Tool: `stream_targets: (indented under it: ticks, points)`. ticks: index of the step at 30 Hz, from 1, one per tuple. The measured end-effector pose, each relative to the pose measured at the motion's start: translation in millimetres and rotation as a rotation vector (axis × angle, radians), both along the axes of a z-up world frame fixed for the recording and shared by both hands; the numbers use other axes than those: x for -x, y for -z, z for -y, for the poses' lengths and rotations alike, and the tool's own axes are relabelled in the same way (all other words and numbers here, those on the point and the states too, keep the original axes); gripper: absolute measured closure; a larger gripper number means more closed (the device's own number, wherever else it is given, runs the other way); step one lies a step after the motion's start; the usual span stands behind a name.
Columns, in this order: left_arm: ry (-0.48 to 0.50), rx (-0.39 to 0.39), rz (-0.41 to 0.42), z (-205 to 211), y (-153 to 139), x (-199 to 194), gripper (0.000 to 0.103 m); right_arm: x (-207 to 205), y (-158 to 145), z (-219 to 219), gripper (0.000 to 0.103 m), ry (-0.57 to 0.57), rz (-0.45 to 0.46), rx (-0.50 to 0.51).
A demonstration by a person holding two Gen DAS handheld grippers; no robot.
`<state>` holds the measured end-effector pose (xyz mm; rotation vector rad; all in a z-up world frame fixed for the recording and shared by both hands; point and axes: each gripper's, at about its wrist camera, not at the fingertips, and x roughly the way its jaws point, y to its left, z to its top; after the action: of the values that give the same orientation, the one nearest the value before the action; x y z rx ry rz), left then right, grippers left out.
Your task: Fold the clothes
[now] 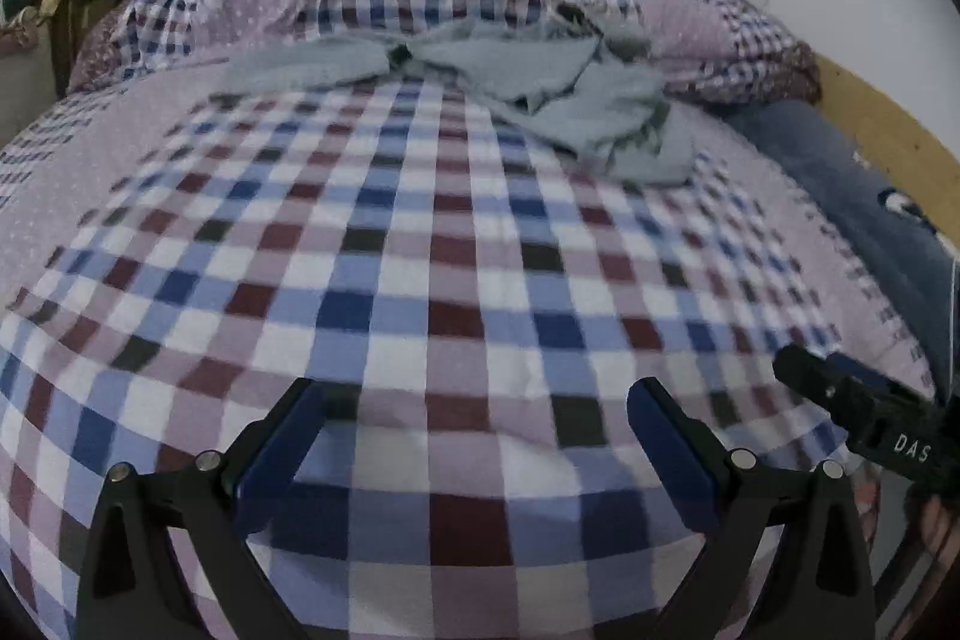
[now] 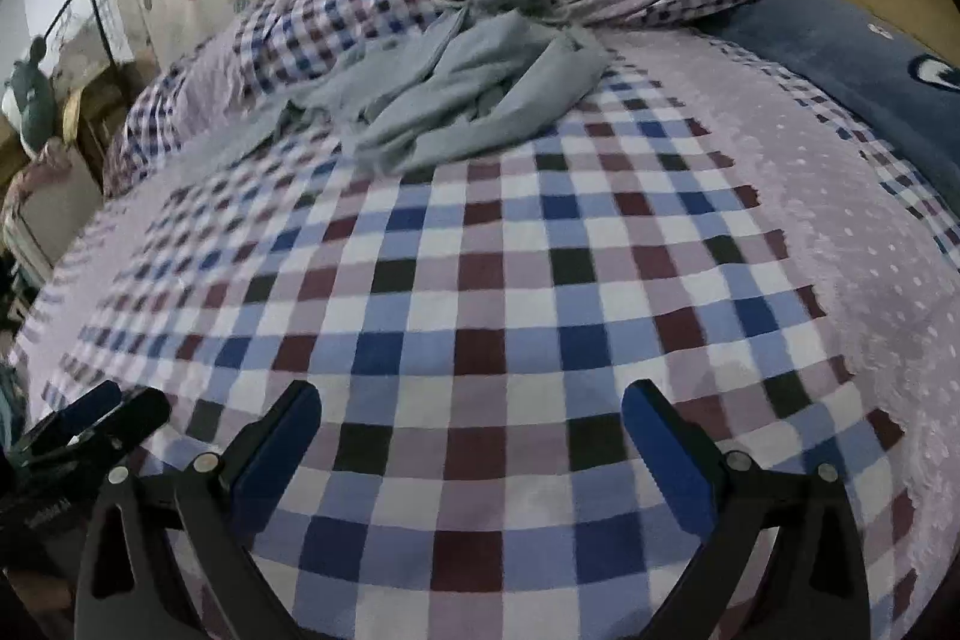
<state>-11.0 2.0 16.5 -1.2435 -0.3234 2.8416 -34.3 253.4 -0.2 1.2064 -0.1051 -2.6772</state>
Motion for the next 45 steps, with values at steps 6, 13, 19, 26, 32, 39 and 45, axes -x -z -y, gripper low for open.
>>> stream_targets:
  ticks: [6, 13, 19, 26, 32, 39, 45]
  points:
    - [0.000, 0.052, 0.041, -8, 8, 5, 0.001, 7, 24, 10, 0.000, -0.026, 0.066, -0.058]
    - [0.004, 0.147, 0.066, -20, 15, 8, 0.001, 4, 32, 17, 0.000, -0.015, 0.066, -0.113]
    - [0.006, 0.182, 0.075, -23, 18, 11, 0.000, 5, 33, 16, 0.000, -0.015, 0.068, -0.118]
    - [0.011, 0.172, 0.087, -20, 20, 14, 0.000, 7, 34, 17, 0.000, -0.016, 0.075, -0.129]
    - [0.007, 0.160, 0.095, -20, 21, 15, 0.000, 7, 34, 17, 0.000, -0.018, 0.075, -0.131]
    - [0.003, 0.171, 0.092, -24, 21, 14, 0.000, 7, 34, 18, 0.000, -0.019, 0.074, -0.132]
    - [0.005, 0.170, 0.091, -22, 21, 15, 0.000, 7, 35, 18, 0.000, -0.020, 0.073, -0.133]
